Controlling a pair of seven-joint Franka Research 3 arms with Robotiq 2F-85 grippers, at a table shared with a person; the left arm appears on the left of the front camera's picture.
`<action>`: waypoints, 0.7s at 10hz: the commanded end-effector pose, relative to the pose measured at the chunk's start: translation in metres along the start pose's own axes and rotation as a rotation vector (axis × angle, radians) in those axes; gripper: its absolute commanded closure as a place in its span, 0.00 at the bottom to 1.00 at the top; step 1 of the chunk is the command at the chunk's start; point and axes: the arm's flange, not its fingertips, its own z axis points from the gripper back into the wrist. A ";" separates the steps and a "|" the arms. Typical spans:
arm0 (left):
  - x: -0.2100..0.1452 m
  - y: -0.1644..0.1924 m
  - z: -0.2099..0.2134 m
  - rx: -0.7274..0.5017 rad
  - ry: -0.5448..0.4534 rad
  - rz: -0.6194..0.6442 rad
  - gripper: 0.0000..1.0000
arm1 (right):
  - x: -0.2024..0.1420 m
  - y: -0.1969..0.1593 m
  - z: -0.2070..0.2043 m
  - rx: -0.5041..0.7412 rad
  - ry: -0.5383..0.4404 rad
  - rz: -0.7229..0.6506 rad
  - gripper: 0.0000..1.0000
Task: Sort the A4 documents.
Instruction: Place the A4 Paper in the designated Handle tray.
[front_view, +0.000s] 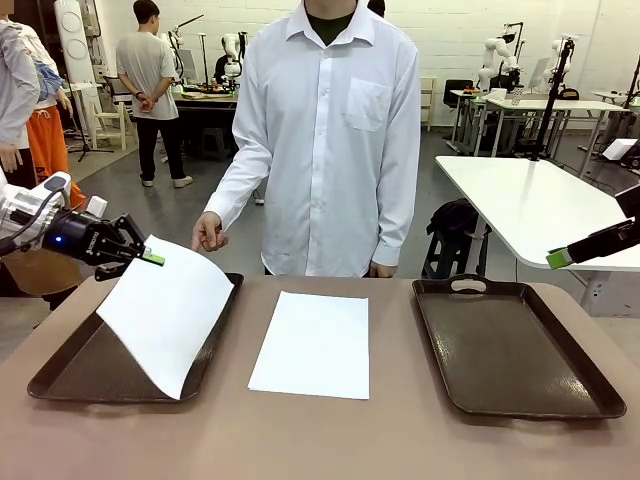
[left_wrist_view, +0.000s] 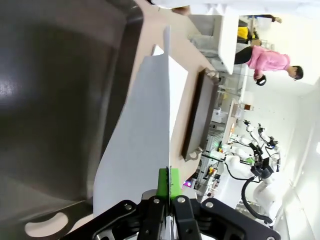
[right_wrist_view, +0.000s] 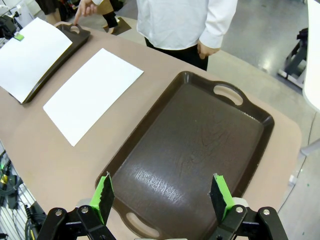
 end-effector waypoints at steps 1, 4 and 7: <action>0.012 0.012 0.001 0.071 0.007 -0.012 0.99 | -0.001 -0.002 -0.003 0.017 -0.006 0.003 0.00; 0.020 0.032 0.010 0.106 -0.039 -0.016 0.99 | -0.001 -0.002 -0.003 0.017 -0.006 0.003 0.00; 0.035 0.046 0.012 0.191 -0.050 -0.014 0.99 | -0.001 -0.002 -0.003 0.017 -0.006 0.003 0.00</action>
